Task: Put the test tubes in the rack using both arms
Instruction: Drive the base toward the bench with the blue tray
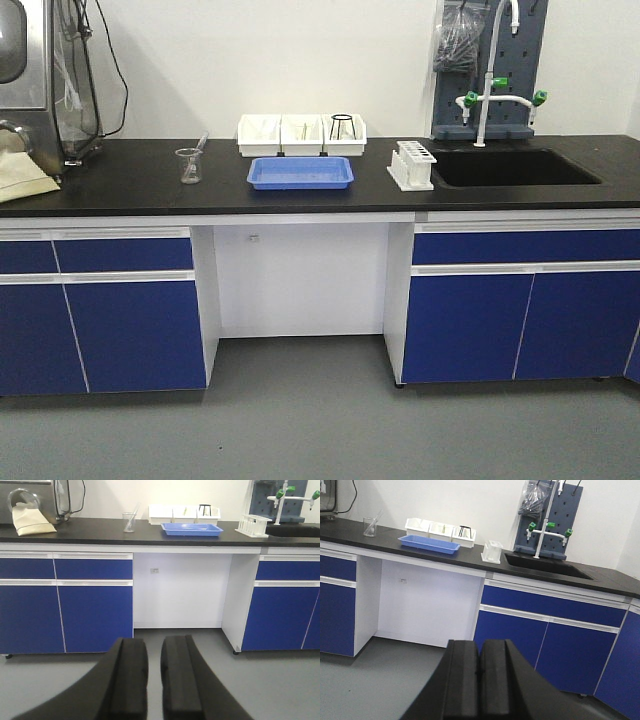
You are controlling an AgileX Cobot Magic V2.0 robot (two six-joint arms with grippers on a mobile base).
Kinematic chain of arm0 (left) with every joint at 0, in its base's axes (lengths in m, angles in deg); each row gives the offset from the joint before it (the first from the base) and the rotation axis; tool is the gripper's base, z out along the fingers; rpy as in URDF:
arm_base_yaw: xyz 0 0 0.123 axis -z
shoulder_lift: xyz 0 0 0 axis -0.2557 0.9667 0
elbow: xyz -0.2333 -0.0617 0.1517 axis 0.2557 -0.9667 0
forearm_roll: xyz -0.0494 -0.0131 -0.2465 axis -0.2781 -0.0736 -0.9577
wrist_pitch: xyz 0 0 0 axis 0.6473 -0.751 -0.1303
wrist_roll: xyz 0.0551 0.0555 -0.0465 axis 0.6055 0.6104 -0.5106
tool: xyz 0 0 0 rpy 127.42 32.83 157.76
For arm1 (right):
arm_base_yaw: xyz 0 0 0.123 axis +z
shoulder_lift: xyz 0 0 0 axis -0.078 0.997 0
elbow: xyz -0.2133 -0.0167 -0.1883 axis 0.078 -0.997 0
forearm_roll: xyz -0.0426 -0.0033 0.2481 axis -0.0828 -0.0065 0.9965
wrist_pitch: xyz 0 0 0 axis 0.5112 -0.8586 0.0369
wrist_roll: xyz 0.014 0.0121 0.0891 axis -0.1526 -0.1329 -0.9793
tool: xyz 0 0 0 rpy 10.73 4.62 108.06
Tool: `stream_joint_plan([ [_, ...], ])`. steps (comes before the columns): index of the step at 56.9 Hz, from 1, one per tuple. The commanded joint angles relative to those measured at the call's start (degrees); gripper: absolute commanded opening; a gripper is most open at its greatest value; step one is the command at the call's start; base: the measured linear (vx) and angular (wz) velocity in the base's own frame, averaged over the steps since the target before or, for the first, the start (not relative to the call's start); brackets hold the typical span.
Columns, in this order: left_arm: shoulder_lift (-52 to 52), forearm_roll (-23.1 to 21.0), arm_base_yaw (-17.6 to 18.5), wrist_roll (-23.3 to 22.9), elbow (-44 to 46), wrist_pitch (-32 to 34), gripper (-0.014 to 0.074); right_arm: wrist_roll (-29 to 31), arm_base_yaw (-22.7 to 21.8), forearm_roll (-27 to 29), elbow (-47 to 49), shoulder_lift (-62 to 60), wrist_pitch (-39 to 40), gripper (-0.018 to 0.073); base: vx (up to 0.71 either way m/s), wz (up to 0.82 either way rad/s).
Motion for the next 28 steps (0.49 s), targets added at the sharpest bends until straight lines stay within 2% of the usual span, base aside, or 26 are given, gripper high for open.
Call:
stream_joint_plan([
  [1, -1.2, -0.3, 0.3, 0.0, -1.5, 4.6, 0.0241, 0.4, 0.0, -0.7, -0.4, 0.9, 4.6, -0.0008, 0.02, 0.00],
  [15, -1.2, -0.3, 0.3, 0.0, -1.5, 4.6, 0.0241, 0.4, 0.0, -0.7, -0.4, 0.9, 4.6, -0.0008, 0.06, -0.01],
  [28, -1.2, -0.3, 0.3, 0.0, -1.5, 4.6, 0.0241, 0.4, 0.0, -0.7, -0.4, 0.9, 4.6, -0.0008, 0.19, -0.02],
])
